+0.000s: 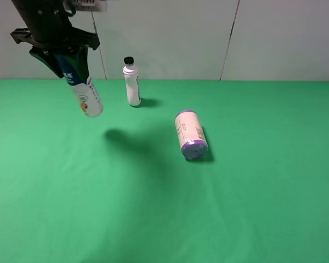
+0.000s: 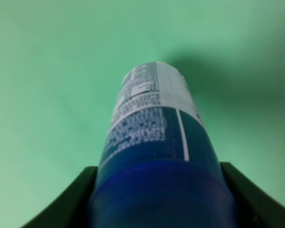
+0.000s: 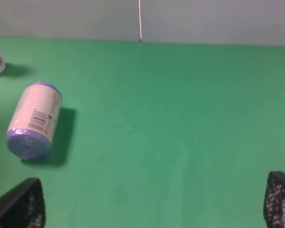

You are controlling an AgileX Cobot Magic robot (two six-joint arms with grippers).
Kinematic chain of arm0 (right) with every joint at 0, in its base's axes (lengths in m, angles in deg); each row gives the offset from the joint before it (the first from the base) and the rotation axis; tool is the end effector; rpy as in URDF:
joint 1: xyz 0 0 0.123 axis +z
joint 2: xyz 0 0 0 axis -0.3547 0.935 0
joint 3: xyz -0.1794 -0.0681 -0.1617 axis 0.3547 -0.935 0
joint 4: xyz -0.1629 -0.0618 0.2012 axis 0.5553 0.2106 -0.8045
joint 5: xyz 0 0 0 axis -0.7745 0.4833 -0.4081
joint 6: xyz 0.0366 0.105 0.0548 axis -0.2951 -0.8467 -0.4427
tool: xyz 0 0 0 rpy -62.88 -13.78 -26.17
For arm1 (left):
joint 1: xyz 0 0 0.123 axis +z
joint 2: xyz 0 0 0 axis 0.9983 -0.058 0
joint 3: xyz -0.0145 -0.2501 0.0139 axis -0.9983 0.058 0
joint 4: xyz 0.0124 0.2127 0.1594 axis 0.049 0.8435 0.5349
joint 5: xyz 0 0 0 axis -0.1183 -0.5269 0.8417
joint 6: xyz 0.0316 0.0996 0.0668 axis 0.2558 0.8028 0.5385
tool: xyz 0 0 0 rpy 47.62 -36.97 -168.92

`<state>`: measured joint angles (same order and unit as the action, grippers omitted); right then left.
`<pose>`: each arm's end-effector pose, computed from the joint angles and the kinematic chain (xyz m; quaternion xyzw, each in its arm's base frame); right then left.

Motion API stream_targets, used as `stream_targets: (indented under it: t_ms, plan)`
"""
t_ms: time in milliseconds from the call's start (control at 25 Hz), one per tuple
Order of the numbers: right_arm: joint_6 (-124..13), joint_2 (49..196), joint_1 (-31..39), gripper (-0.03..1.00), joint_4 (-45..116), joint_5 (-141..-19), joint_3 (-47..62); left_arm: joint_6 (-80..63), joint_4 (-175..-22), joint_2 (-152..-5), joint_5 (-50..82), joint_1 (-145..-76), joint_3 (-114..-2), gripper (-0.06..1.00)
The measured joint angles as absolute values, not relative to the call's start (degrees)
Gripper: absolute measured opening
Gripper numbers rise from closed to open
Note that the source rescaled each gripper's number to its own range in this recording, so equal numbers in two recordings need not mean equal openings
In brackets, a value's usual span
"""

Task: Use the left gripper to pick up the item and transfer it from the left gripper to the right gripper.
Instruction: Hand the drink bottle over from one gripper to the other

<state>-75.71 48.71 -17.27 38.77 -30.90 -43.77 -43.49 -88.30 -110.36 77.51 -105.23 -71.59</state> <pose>0.0725 0.0130 0.2750 -0.0457 0.8384 0.0445 0.5413 0.3815 -0.1350 0.2262 0.1458 0.9763 -0.0538 0.1509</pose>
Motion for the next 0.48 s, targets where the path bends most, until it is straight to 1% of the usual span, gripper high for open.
stream_targets:
  t_ms: [480]
  plan:
    - [-75.71, 48.71, -17.27, 1.0, 38.77, -30.9, -43.77, -39.01, -103.44, -109.3, 74.9, -105.34, -71.59, 0.01]
